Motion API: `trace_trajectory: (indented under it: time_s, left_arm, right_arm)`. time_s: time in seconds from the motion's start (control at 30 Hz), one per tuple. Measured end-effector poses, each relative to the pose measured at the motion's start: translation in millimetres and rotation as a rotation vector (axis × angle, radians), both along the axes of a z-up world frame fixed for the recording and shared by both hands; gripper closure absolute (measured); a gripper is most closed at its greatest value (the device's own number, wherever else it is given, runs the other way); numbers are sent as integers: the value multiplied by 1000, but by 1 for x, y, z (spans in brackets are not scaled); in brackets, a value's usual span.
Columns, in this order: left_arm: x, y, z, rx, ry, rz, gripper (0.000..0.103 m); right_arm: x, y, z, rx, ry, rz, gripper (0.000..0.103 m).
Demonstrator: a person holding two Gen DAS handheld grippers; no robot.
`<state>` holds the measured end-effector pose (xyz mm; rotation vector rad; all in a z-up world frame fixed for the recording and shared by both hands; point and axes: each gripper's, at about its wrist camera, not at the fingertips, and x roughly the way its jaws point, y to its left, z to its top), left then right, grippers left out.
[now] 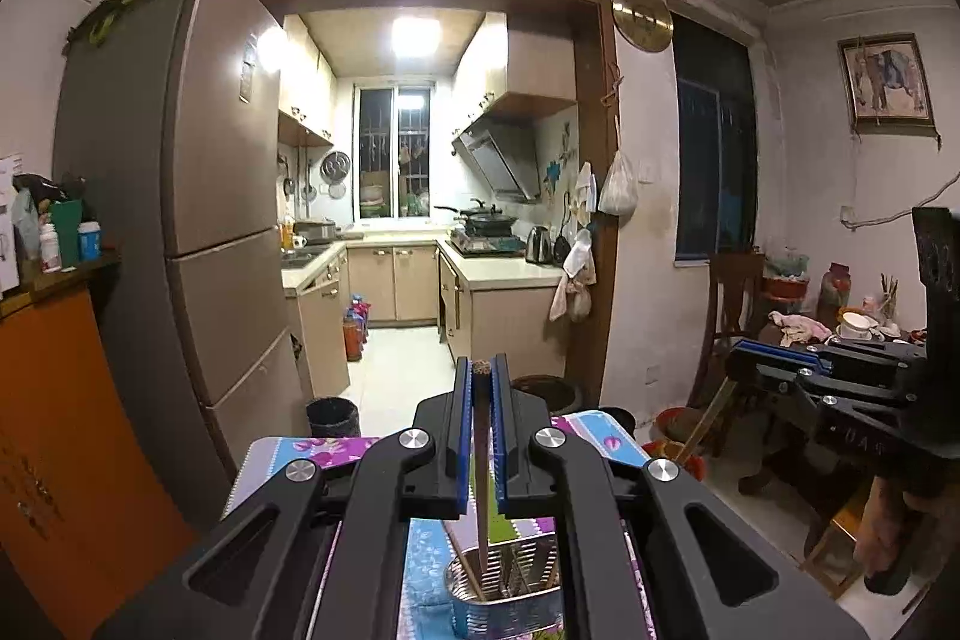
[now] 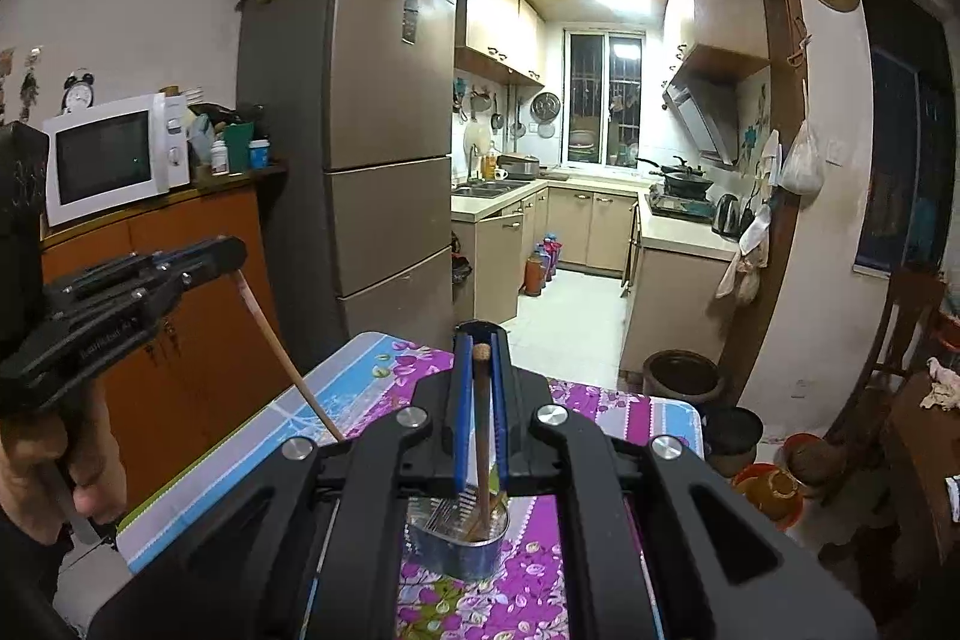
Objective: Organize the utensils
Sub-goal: 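Carry both chopsticks over the holder and lower them into it, then open both tools to release the chopsticks into the holder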
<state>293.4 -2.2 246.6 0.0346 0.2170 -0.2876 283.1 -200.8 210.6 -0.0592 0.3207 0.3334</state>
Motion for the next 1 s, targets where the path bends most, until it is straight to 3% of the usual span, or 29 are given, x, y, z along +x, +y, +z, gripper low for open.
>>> trace_trajectory:
  time_s: [0.47, 1.0]
  left_arm:
    - [80, -23, -60, 51, 145, 12, 96]
    - [126, -34, -100, 76, 222, 29, 96]
  right_arm:
    - [61, 5, -38, 37, 134, 38, 98]
    - [111, 14, -87, 60, 257, 50, 98]
